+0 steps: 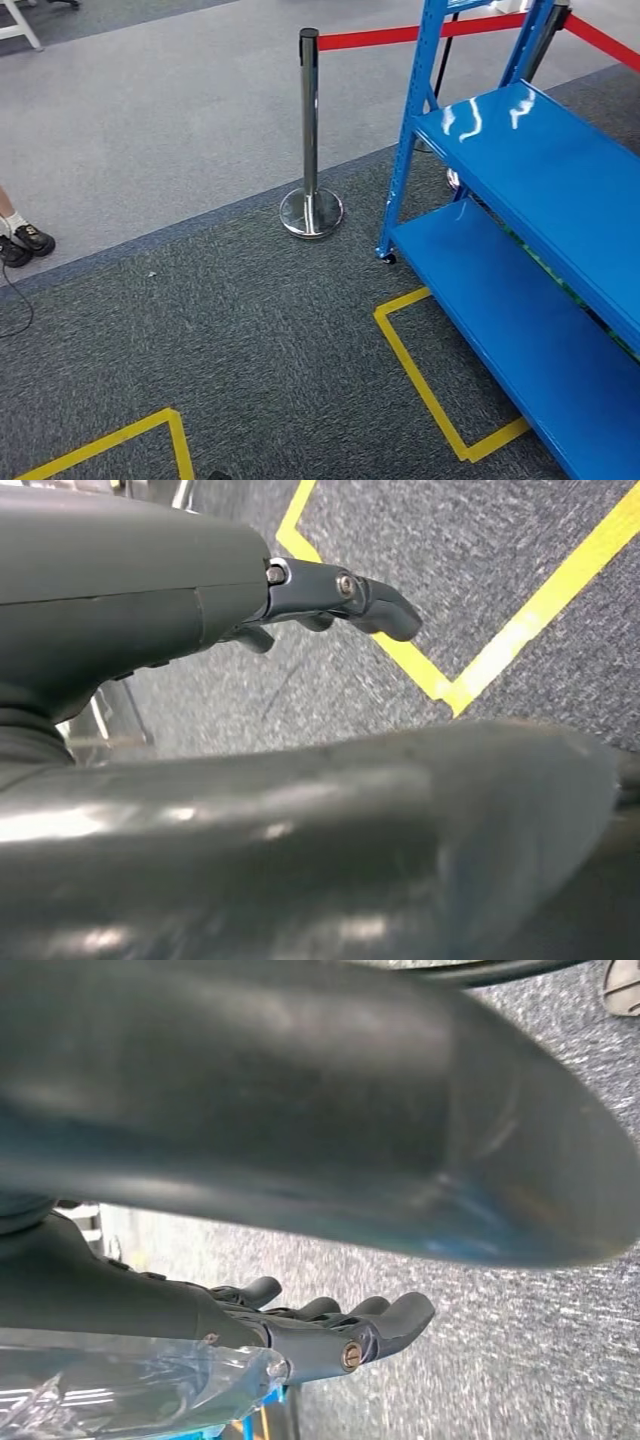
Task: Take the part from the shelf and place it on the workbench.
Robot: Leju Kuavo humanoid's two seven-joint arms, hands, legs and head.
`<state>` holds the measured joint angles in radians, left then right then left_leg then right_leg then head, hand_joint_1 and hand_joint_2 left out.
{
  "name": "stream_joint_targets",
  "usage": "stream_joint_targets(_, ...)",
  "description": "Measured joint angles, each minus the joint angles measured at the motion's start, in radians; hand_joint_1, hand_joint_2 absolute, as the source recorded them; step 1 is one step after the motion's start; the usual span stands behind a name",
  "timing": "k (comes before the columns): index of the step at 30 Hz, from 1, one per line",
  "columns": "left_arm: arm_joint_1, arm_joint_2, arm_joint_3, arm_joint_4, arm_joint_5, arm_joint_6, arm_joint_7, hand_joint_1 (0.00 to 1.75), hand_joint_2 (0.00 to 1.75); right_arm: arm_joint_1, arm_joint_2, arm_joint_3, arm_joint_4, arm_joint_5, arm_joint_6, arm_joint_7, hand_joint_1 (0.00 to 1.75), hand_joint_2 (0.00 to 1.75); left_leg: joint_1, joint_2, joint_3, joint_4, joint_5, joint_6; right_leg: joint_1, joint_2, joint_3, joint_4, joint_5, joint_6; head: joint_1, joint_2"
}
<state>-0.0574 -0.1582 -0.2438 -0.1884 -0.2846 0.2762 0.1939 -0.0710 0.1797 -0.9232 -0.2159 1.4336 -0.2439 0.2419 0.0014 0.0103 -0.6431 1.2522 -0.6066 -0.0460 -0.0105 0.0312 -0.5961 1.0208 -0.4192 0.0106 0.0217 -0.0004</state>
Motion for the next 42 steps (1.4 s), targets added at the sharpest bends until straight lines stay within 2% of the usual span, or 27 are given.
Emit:
stream_joint_targets(1,0.001,0.001,0.0,0.0,0.0,0.0,0.0,0.0,0.0,0.001,0.0,0.0,0.0,0.0,0.0,0.0,0.0,0.0,0.001,-0.001,-0.013,0.017,0.008,-0.001,-0.001,0.015,0.0,0.0,0.001,0.001,0.0,0.0)
stream_joint_targets(2,0.0,0.001,0.0,0.0,0.0,0.0,0.0,0.0,0.0,0.002,0.0,0.0,0.0,0.0,0.0,0.0,0.0,0.0,0.004,-0.004,-0.007,-0.006,0.037,-0.003,-0.002,0.031,0.0,0.0,0.001,0.003,0.0,0.0)
stream_joint_targets(3,0.0,0.002,0.0,0.0,0.0,0.0,0.0,0.0,0.0,0.002,0.0,0.0,0.0,0.0,0.001,0.0,0.0,0.0,0.008,-0.013,0.014,-0.058,0.077,-0.005,-0.004,0.046,0.001,0.001,0.002,0.006,0.0,0.0)
stream_joint_targets(5,-0.001,0.001,0.0,0.0,0.0,0.0,0.0,0.0,0.0,0.001,0.0,0.0,0.0,-0.001,0.001,0.0,0.0,0.0,0.024,-0.07,0.067,-0.186,0.137,-0.012,-0.005,0.076,-0.006,0.006,0.004,0.018,-0.003,0.0)
stream_joint_targets(7,-0.002,-0.001,0.0,0.0,-0.001,0.0,0.0,0.0,0.0,-0.001,-0.001,0.0,0.0,-0.003,0.002,0.0,0.0,0.0,0.032,-0.112,0.09,-0.245,0.146,-0.008,-0.007,0.101,-0.019,0.01,0.008,0.033,-0.006,0.0)
stream_joint_targets(9,-0.004,-0.001,0.0,0.0,-0.001,0.001,0.0,0.0,0.0,0.004,-0.001,0.0,0.0,-0.006,0.003,0.0,0.0,0.0,0.027,-0.095,0.091,-0.249,0.145,0.01,-0.014,0.116,-0.031,0.006,0.015,0.047,-0.006,0.0)
stream_joint_targets(10,-0.004,-0.001,0.0,0.0,-0.002,0.001,0.0,0.0,0.0,0.007,-0.001,0.0,0.0,-0.007,0.003,0.0,0.0,0.0,0.025,-0.082,0.091,-0.251,0.148,0.019,-0.014,0.101,-0.036,0.011,0.012,0.051,-0.005,0.0)
stream_joint_targets(11,-0.004,-0.001,0.0,0.0,-0.002,0.001,0.0,0.0,0.0,0.008,-0.001,0.0,0.0,-0.007,0.003,0.001,0.0,0.0,0.023,-0.067,0.092,-0.253,0.15,0.027,-0.013,0.071,-0.049,0.034,-0.001,0.054,-0.002,0.0)
stream_joint_targets(13,-0.003,0.0,0.0,0.0,-0.004,0.002,0.0,0.0,0.0,0.005,-0.001,0.0,0.0,-0.008,0.003,0.001,0.0,0.0,0.016,-0.036,0.093,-0.255,0.15,0.038,-0.007,0.001,-0.099,0.142,-0.06,0.054,0.005,0.0)
stream_joint_targets(15,0.0,0.0,0.0,0.0,-0.005,0.002,0.0,0.0,0.0,0.002,-0.001,0.0,0.0,-0.008,0.003,0.002,0.0,0.0,0.008,0.0,0.093,-0.255,0.149,0.043,-0.007,-0.022,-0.155,0.268,-0.114,0.052,0.006,0.0)
stream_joint_targets(16,0.001,0.0,0.0,0.0,-0.005,0.002,0.0,0.0,0.0,0.002,-0.001,0.0,0.0,-0.008,0.003,0.001,0.0,0.0,0.006,0.015,0.094,-0.255,0.148,0.044,-0.007,-0.024,-0.161,0.292,-0.117,0.05,0.006,0.0)
stream_joint_targets(17,0.001,0.0,0.0,0.0,-0.005,0.002,0.0,0.0,0.0,0.004,-0.001,-0.001,0.0,-0.007,0.004,0.0,0.0,0.0,0.004,0.026,0.094,-0.255,0.147,0.044,-0.006,-0.025,-0.147,0.276,-0.103,0.048,0.006,0.0)
stream_joint_targets(20,-0.003,0.0,0.0,0.0,-0.006,0.002,0.0,0.0,0.0,0.006,-0.001,-0.001,0.0,0.006,0.013,-0.015,0.0,0.0,0.0,0.043,0.098,-0.253,0.144,0.038,-0.001,-0.04,-0.033,0.09,-0.036,0.037,0.006,0.0)
stream_joint_targets(22,-0.006,0.0,0.0,0.0,-0.007,0.002,-0.001,0.0,0.0,0.005,-0.001,-0.001,0.0,0.013,0.023,-0.024,0.0,0.0,-0.002,0.048,0.098,-0.252,0.144,0.028,0.005,-0.049,0.005,0.024,-0.027,0.028,0.005,0.0)
stream_joint_targets(24,-0.006,0.0,0.0,0.0,-0.008,0.002,-0.002,0.0,0.0,0.005,-0.001,0.0,0.0,0.016,0.03,-0.026,0.0,0.0,-0.001,0.05,0.098,-0.255,0.147,0.016,0.008,-0.046,0.006,0.017,-0.026,0.018,0.005,0.0)
stream_joint_targets(26,-0.006,-0.001,0.0,0.0,-0.009,0.001,-0.003,0.0,0.0,0.005,-0.001,0.0,0.0,0.02,0.035,-0.027,0.0,0.0,0.003,0.034,0.089,-0.237,0.131,0.005,0.006,-0.042,0.007,0.011,-0.02,0.006,0.004,0.0)
stream_joint_targets(27,-0.006,-0.001,0.0,0.0,-0.009,0.001,-0.003,0.0,0.0,0.004,-0.001,0.0,0.0,0.022,0.037,-0.027,0.0,0.0,0.004,0.022,0.072,-0.201,0.107,0.001,0.004,-0.039,0.008,0.008,-0.017,0.001,0.003,0.0)
stream_joint_targets(29,-0.004,0.0,0.0,0.0,-0.009,0.002,-0.003,0.0,0.0,0.002,-0.001,0.0,0.0,0.024,0.038,-0.027,0.0,0.0,0.004,0.003,0.014,-0.08,0.044,-0.005,0.002,-0.034,0.006,0.007,-0.015,-0.004,0.001,0.0)
stream_joint_targets(30,-0.003,0.0,0.0,0.0,-0.01,0.002,-0.003,0.0,0.0,0.002,0.0,0.001,0.0,0.025,0.038,-0.027,0.0,0.0,0.005,0.0,-0.016,-0.021,0.023,-0.006,0.002,-0.031,0.005,0.007,-0.015,-0.004,0.001,0.0)
stream_joint_targets(31,-0.001,0.0,0.0,0.0,-0.01,0.002,-0.003,0.0,0.0,0.003,0.0,0.001,0.0,0.026,0.039,-0.027,0.0,0.0,0.005,-0.001,-0.035,0.012,0.02,-0.008,0.002,-0.027,0.005,0.007,-0.015,-0.005,0.001,0.0)
stream_joint_targets(32,-0.001,0.0,0.0,0.0,-0.011,0.003,-0.003,0.0,0.0,0.003,0.0,0.001,0.0,0.027,0.039,-0.027,0.0,0.0,0.006,-0.001,-0.038,0.012,0.035,-0.008,0.001,-0.024,0.005,0.007,-0.015,-0.004,0.001,0.0)
stream_joint_targets(33,0.0,0.001,0.0,0.0,-0.011,0.003,-0.003,0.0,0.0,0.003,0.0,0.002,0.0,0.029,0.04,-0.028,0.0,0.0,0.008,-0.001,-0.023,-0.025,0.067,-0.009,0.0,-0.02,0.006,0.007,-0.015,-0.003,0.001,0.0)
stream_joint_targets(35,-0.001,0.001,0.0,0.0,-0.014,0.004,-0.003,0.0,0.0,0.003,0.0,0.004,0.0,0.033,0.041,-0.03,0.0,0.0,0.013,-0.004,0.038,-0.152,0.135,-0.014,0.0,-0.012,0.006,0.01,-0.016,0.005,0.0,0.0)
stream_joint_targets(36,-0.002,0.001,0.0,0.0,-0.015,0.004,-0.003,0.0,0.0,0.002,-0.001,0.005,0.0,0.036,0.041,-0.029,0.0,0.0,0.015,-0.007,0.063,-0.205,0.153,-0.011,0.001,-0.009,0.004,0.013,-0.016,0.011,0.0,0.0)
stream_joint_targets(38,-0.003,0.001,0.0,0.0,-0.018,0.005,-0.003,0.0,0.0,0.003,-0.001,0.006,0.0,0.033,0.036,-0.019,0.0,0.0,0.013,-0.013,0.08,-0.248,0.157,0.0,0.002,-0.004,-0.001,0.014,-0.015,0.024,0.0,0.0)
stream_joint_targets(40,-0.003,0.002,0.0,0.0,-0.018,0.006,-0.003,0.0,0.0,0.005,-0.001,0.006,0.0,0.023,0.026,-0.005,0.0,0.0,0.011,-0.011,0.079,-0.251,0.159,0.018,-0.002,-0.004,-0.004,0.012,-0.015,0.035,0.001,0.0)
stream_joint_targets(42,-0.004,0.002,0.0,0.0,-0.018,0.008,-0.003,0.0,0.0,0.006,-0.001,0.005,0.0,0.013,0.019,0.004,0.0,0.0,0.011,-0.004,0.08,-0.254,0.162,0.033,-0.004,-0.01,-0.025,0.057,-0.046,0.042,0.005,0.0)
